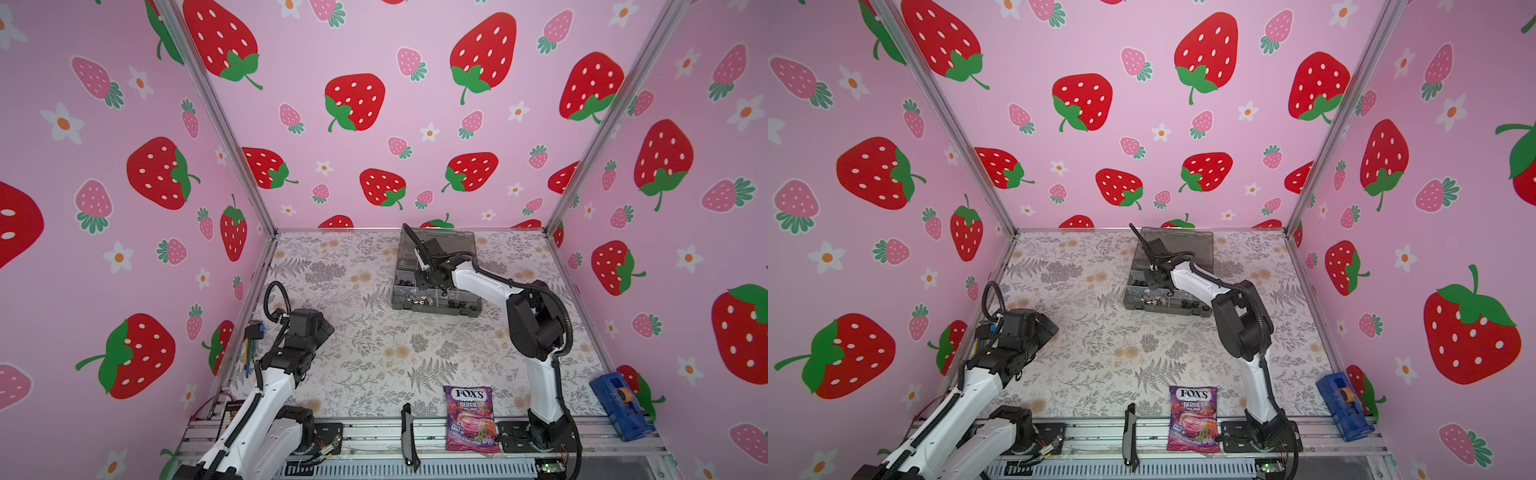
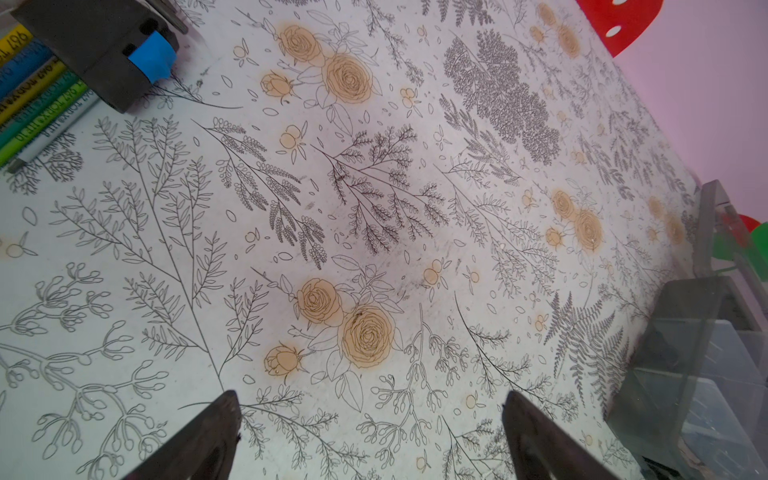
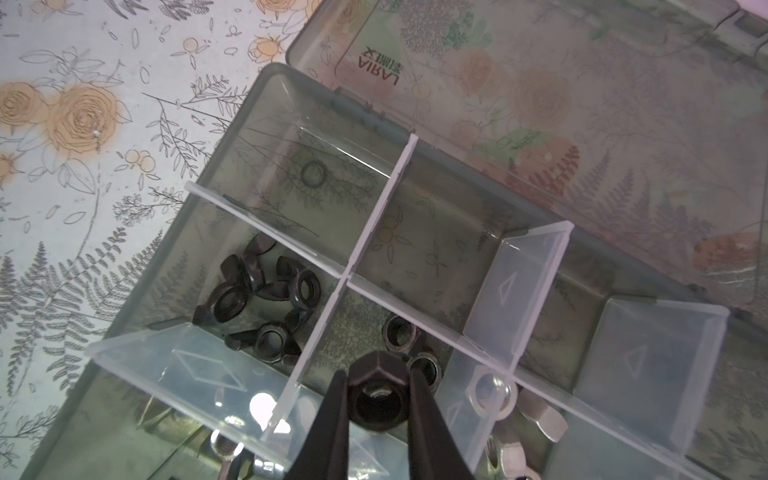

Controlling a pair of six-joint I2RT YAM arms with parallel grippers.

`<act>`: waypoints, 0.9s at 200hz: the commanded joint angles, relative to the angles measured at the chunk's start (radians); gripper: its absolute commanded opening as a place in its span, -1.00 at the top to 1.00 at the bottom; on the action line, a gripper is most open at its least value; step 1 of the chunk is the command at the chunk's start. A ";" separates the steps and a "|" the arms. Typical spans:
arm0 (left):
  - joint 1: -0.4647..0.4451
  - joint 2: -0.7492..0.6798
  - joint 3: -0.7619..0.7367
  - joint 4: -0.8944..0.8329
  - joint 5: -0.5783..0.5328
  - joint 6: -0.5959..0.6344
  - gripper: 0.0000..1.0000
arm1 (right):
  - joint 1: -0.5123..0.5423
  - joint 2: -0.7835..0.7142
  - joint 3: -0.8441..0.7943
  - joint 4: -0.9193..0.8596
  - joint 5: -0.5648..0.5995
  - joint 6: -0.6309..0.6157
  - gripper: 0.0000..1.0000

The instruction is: Sort the screws and nuts into containers

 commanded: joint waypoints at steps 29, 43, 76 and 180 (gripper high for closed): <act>0.005 -0.003 0.017 0.010 -0.004 -0.004 -0.99 | -0.013 0.017 0.028 0.006 0.005 -0.010 0.88; 0.006 -0.005 0.017 0.008 -0.006 -0.004 -0.99 | -0.015 0.018 0.028 0.008 0.003 -0.010 0.88; 0.006 -0.003 0.014 0.011 -0.006 -0.006 -0.99 | -0.016 0.017 0.034 0.006 -0.002 -0.012 0.87; 0.005 -0.003 0.014 0.012 -0.003 -0.011 -0.99 | -0.021 0.038 0.051 0.009 -0.025 -0.020 0.42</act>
